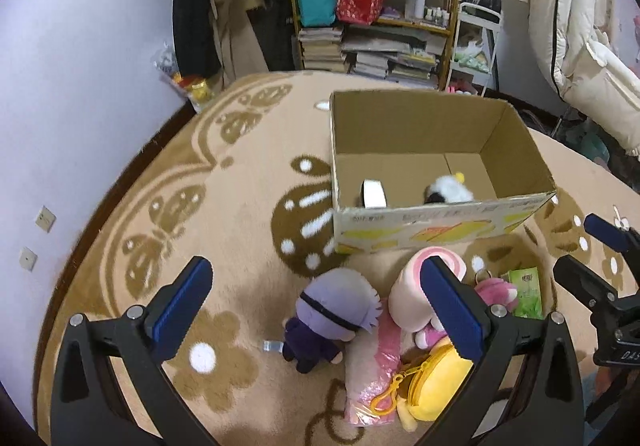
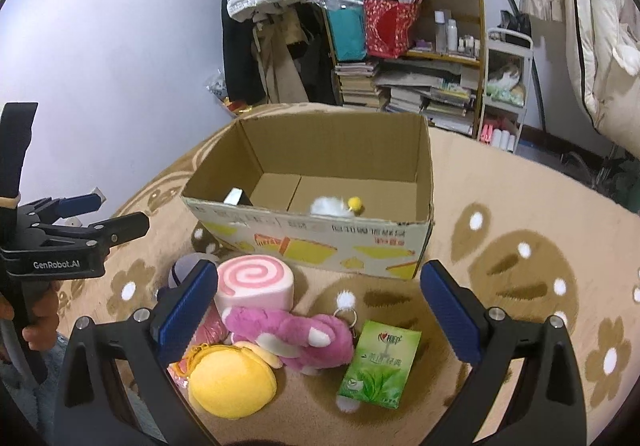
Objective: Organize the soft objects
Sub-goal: 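Withdraw both tools from the box back toward the toy pile, then grasp the purple-haired doll with the left tool while the right tool grasps the pink swirl cushion, then lift both held toys over the box and open both tools inside it, then withdraw both tools from the box toward the remaining pink and yellow plushes, then close the left tool on the pink roll bag while the right tool grips the yellow plush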
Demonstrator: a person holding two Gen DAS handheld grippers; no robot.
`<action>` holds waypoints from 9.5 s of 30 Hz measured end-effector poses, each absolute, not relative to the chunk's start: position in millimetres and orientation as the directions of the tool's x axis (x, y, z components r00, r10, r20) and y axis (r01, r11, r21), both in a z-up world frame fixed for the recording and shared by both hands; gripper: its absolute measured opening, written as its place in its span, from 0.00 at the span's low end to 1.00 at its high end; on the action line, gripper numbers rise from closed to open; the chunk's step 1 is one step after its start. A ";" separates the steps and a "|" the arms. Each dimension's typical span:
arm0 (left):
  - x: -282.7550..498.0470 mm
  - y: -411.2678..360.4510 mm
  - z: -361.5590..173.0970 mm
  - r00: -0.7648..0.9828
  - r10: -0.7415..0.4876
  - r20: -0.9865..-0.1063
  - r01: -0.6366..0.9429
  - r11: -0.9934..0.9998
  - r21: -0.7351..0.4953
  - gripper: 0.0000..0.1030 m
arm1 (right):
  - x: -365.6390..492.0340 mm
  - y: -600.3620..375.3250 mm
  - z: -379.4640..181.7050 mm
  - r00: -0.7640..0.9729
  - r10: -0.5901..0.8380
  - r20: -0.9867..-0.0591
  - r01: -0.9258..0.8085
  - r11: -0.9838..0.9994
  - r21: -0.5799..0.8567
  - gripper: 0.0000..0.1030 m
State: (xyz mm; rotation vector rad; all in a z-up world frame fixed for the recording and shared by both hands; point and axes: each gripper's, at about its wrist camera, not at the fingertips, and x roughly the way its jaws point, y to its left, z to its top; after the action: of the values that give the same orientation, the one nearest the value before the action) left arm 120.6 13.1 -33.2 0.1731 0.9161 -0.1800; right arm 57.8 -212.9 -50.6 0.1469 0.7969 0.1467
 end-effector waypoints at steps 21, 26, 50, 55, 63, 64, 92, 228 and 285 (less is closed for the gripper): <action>139.1 15.8 -82.8 0.472 -0.031 -0.881 0.208 0.975 0.077 1.00 | 82.3 -176.5 -99.5 0.589 0.289 -0.754 -0.201 0.957 0.210 1.00; 143.1 9.7 -93.8 0.448 -0.023 -0.894 0.234 0.968 0.092 1.00 | 91.5 -168.3 -109.9 0.569 0.304 -0.764 -0.210 0.952 0.223 1.00; 178.1 24.8 -146.1 0.251 -0.092 -0.964 0.195 0.980 -0.043 1.00 | 117.5 -162.8 -137.0 0.522 0.374 -0.767 -0.214 0.927 0.306 1.00; 184.0 30.6 -155.2 0.217 -0.133 -0.967 0.158 0.982 -0.099 0.99 | 120.5 -165.0 -139.1 0.506 0.406 -0.761 -0.210 0.914 0.349 0.98; 182.9 23.4 -168.5 0.188 -0.102 -0.977 0.178 0.982 -0.068 0.92 | 127.5 -164.8 -139.6 0.482 0.446 -0.754 -0.211 0.895 0.394 0.91; 181.3 20.4 -169.8 0.187 -0.102 -0.977 0.183 0.981 -0.067 0.89 | 128.7 -164.9 -139.8 0.480 0.449 -0.754 -0.210 0.893 0.398 0.91; 170.6 34.1 -136.2 0.361 -0.101 -0.927 0.139 0.989 -0.054 0.63 | 118.4 -156.8 -124.4 0.491 0.425 -0.760 -0.180 0.903 0.389 0.30; 115.3 35.0 -95.9 0.331 -0.143 -0.933 0.175 0.981 -0.088 0.98 | 31.8 -179.1 -89.1 0.589 0.177 -0.789 0.043 0.967 0.250 0.89; 140.0 2.2 -169.7 0.118 -0.114 -0.986 0.262 0.962 -0.079 0.91 | 49.9 -131.4 -167.3 0.421 0.287 -0.861 -0.050 0.955 0.294 0.63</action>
State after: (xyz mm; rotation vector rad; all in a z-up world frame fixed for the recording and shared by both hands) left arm 140.0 2.2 -169.7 0.1249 1.4272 -0.2760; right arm 49.9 -131.4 -167.3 0.2377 1.1194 0.2132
